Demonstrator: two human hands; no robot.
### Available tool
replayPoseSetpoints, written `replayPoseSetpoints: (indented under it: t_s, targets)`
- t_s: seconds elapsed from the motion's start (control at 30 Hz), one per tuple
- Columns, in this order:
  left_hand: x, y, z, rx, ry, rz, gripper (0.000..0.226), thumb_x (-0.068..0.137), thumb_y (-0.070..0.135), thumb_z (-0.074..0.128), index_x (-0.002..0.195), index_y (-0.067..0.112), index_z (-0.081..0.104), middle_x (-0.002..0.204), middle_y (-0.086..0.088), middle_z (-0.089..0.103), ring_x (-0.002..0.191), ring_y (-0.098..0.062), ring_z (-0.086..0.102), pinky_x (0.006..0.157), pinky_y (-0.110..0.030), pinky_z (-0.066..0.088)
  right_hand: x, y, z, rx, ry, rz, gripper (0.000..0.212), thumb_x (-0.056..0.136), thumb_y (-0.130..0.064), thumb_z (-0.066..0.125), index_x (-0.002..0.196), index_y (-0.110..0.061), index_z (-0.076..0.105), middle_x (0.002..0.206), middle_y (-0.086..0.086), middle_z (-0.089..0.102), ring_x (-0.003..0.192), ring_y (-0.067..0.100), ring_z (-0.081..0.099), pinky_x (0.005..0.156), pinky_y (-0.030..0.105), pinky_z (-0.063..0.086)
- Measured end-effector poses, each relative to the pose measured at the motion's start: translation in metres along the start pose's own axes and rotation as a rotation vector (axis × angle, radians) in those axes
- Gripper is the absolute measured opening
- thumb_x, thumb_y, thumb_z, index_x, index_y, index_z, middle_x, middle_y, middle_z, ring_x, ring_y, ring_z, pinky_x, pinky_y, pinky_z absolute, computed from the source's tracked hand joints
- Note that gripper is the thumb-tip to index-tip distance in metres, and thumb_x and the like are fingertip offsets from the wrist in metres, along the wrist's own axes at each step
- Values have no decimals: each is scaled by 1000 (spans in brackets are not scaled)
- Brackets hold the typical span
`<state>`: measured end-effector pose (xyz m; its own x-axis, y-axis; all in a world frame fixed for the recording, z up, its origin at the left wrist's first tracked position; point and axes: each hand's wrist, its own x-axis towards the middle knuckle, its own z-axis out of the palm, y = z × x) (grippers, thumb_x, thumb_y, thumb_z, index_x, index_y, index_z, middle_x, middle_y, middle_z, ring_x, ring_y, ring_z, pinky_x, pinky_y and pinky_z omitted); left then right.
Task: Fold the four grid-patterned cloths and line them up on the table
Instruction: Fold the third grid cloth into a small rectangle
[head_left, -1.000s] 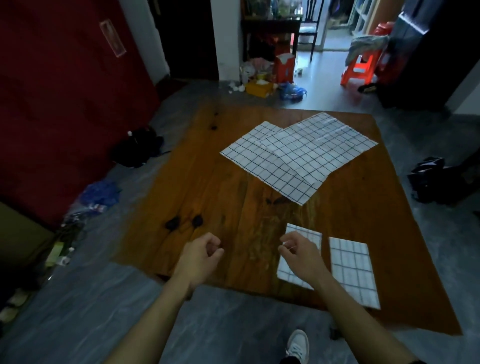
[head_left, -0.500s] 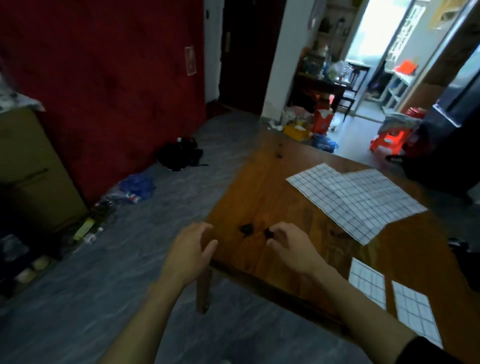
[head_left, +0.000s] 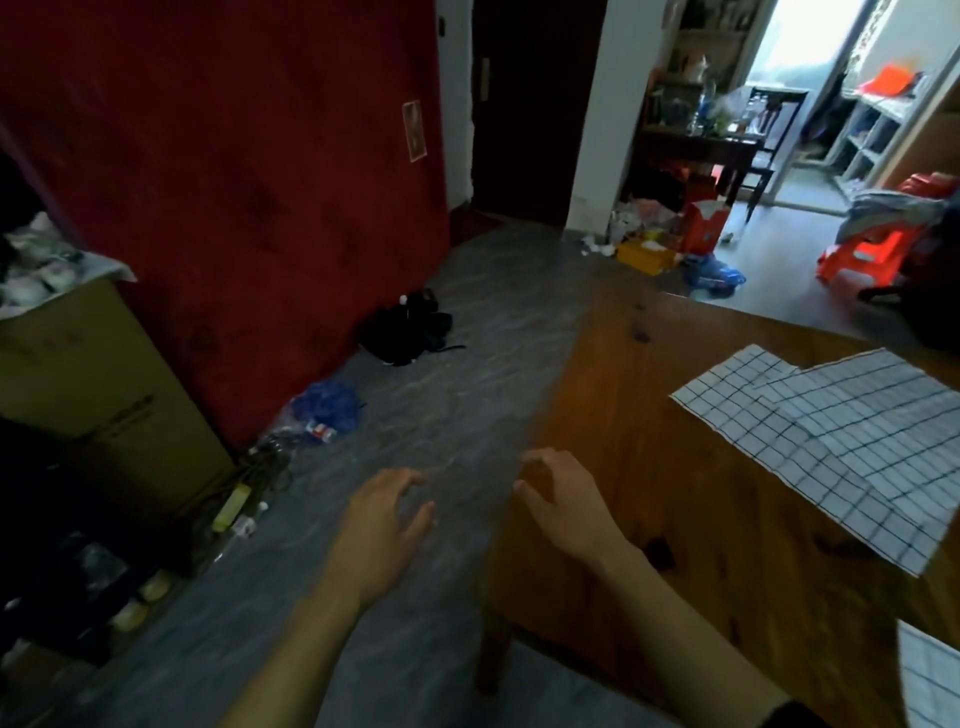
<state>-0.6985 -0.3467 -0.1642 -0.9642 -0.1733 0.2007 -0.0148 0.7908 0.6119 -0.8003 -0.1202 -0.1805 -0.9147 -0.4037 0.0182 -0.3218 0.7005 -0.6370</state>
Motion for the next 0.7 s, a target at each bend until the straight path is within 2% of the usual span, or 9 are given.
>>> replayPoseSetpoints:
  t_s: [0.1,0.33,0.53,0.7]
  targets:
    - [48,-17,-7,5,-51,60,28,86,31,68,111,18,66,107,0,65,99,-16,61,87,-29,46,42,-5,-1,-13,30,17,36,95,-34,60,128,-21,54,120,-2,54,102,12,55,88,19,38]
    - [152,-62,-29,-42,-116,103,29,90,30,68,117,22,62,114,3,61,105,-12,56,94,-27,43,119,-24,4,-41,57,95,34,94,-35,60,125,-23,56,118,-4,55,100,9,57,90,27,50]
    - [238,-118,-34,-107,-262,143,33,91,36,65,121,24,59,120,6,55,114,-12,52,97,-27,40,186,-48,19,-34,105,251,33,94,-32,61,126,-26,54,117,-8,53,106,8,55,91,21,45]
    - [318,-163,-60,-159,-300,245,32,89,35,65,118,20,62,118,4,60,111,-13,56,94,-22,40,241,-94,29,23,194,333,21,94,-31,60,115,-32,55,116,-7,54,99,3,55,77,14,43]
